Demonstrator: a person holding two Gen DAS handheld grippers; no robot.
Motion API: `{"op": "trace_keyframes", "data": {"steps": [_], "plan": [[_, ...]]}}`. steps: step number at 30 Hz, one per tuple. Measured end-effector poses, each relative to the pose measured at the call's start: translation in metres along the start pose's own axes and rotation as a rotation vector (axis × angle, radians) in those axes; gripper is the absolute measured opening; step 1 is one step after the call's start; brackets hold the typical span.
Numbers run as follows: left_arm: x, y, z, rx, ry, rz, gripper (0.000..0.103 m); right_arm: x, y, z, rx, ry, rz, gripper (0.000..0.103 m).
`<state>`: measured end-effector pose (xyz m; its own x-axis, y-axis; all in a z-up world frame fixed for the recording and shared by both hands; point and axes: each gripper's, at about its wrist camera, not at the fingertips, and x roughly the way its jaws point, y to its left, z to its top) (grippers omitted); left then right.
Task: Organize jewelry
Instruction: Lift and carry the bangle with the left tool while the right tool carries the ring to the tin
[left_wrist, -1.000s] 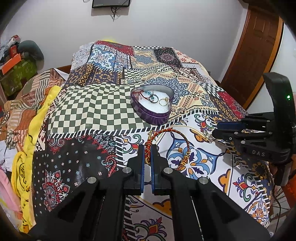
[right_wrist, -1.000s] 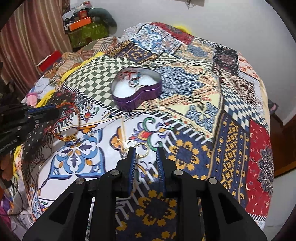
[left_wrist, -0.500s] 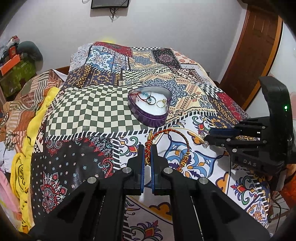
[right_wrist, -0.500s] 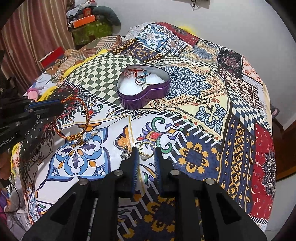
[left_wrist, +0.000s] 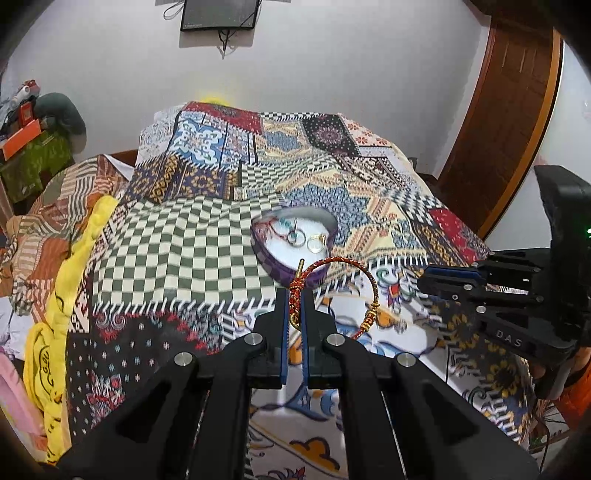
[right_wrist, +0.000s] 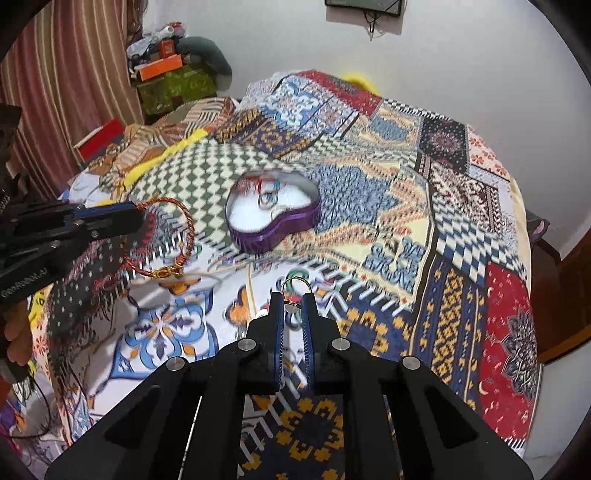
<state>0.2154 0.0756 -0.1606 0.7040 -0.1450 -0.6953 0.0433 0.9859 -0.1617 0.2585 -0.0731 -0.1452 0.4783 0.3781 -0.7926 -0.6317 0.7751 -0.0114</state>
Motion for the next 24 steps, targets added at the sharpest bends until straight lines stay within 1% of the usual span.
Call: {"op": "trace_keyframes", "data": {"steps": [12, 19, 24], "plan": [[0.026, 0.008, 0.036, -0.02, -0.026, 0.013, 0.004, 0.0, -0.005, 0.037, 0.008, -0.086, 0.03, 0.009], [0.049, 0.014, 0.052, -0.021, -0.02, 0.029, 0.004, 0.016, -0.007, 0.054, -0.006, -0.092, 0.042, 0.009], [0.069, 0.021, 0.06, -0.03, 0.007, 0.028, 0.004, 0.027, -0.008, 0.065, -0.023, -0.083, 0.053, 0.009]]}}
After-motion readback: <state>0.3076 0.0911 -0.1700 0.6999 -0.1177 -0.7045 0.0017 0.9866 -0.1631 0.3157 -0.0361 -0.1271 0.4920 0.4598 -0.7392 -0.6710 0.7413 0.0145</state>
